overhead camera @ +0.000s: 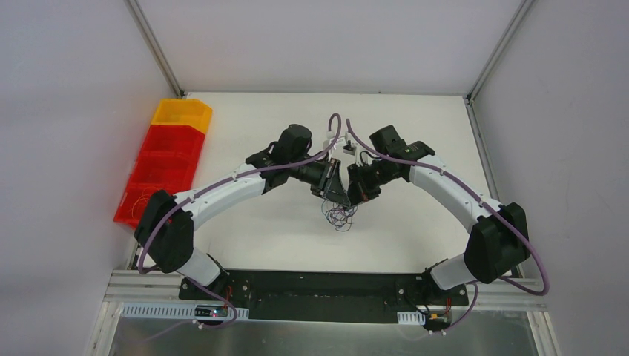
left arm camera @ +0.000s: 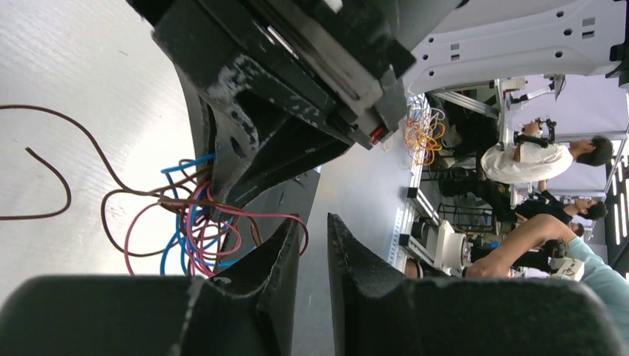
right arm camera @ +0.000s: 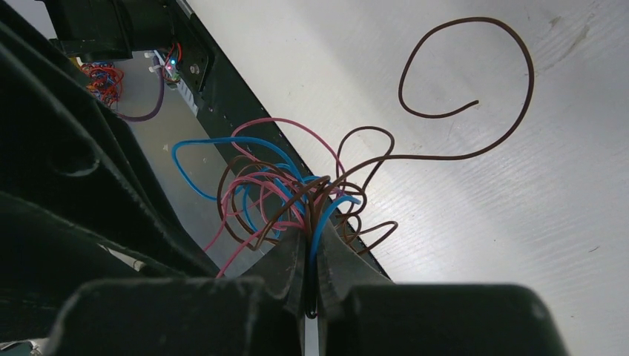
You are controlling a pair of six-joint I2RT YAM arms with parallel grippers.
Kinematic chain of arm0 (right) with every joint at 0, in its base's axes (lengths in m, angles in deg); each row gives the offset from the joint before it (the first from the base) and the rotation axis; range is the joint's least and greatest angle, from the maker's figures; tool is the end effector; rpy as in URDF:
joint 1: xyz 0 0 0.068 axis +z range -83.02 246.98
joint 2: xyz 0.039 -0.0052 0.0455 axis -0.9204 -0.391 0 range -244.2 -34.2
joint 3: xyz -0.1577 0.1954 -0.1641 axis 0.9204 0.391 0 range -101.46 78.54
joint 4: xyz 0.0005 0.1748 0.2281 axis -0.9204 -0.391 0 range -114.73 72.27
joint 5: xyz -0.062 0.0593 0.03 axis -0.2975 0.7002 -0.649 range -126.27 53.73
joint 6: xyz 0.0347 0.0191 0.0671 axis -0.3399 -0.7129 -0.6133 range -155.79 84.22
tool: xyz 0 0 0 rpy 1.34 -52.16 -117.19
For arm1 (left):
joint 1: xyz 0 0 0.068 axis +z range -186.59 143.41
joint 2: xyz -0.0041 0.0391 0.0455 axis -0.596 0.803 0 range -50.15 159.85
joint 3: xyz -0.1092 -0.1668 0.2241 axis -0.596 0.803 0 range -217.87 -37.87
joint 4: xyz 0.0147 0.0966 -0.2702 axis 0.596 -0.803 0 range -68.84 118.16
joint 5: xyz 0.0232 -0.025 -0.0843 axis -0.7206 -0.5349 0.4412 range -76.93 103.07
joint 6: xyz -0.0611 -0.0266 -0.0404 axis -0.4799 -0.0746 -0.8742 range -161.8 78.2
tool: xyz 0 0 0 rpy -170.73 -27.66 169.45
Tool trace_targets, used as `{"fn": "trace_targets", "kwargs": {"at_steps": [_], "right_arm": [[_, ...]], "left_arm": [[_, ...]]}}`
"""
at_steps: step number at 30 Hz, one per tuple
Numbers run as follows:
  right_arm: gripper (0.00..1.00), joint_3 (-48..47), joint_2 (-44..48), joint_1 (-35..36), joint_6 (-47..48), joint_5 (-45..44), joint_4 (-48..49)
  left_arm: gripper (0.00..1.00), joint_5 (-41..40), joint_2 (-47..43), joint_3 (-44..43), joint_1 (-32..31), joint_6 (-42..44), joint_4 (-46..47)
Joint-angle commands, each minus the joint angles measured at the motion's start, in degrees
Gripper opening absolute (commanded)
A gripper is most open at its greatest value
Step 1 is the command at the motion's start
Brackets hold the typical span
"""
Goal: Untangle the cables
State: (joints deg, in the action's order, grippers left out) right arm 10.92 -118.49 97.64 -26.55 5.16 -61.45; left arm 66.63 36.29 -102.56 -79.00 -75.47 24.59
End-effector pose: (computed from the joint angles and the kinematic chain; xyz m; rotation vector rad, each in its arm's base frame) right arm 0.2618 0.2064 0.2757 -1.1170 2.3260 1.0803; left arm 0.2442 -0.2959 0.3112 0.8597 2.1181 -1.7149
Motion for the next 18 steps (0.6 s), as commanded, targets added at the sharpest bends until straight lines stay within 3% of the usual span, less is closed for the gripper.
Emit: {"fn": "trace_targets", "kwargs": {"at_steps": [1, 4, 6, 9, 12, 18], "right_arm": [[0.0, -0.51, 2.17, 0.33, -0.64, 1.46, 0.52], [0.0, -0.46, 2.44, 0.33, -0.71, 1.54, 0.41], [0.0, -0.44, 2.6, 0.31, -0.79, 1.64, 0.42], [0.0, -0.33, 2.62, 0.34, -0.7, 1.35, 0.44], [0.01, 0.08, 2.32, 0.23, -0.21, 0.1, 0.48], [0.07, 1.7, 0.47, -0.45, 0.15, -4.77, 2.75]], "left_arm": [[0.19, 1.77, 0.66, 1.01, -0.38, -2.74, 4.8], [0.32, 0.82, 0.67, 2.28, -0.39, -3.7, 4.8], [0.34, 0.36, 0.67, 3.23, -0.39, -4.42, 5.22], [0.2, 0.86, 0.67, 4.0, -0.34, -6.09, 7.29], [0.0, 1.7, -0.06, 2.92, -0.46, -7.41, 8.91], [0.0, 6.53, -3.39, -0.78, -0.51, -12.26, 13.05]]}}
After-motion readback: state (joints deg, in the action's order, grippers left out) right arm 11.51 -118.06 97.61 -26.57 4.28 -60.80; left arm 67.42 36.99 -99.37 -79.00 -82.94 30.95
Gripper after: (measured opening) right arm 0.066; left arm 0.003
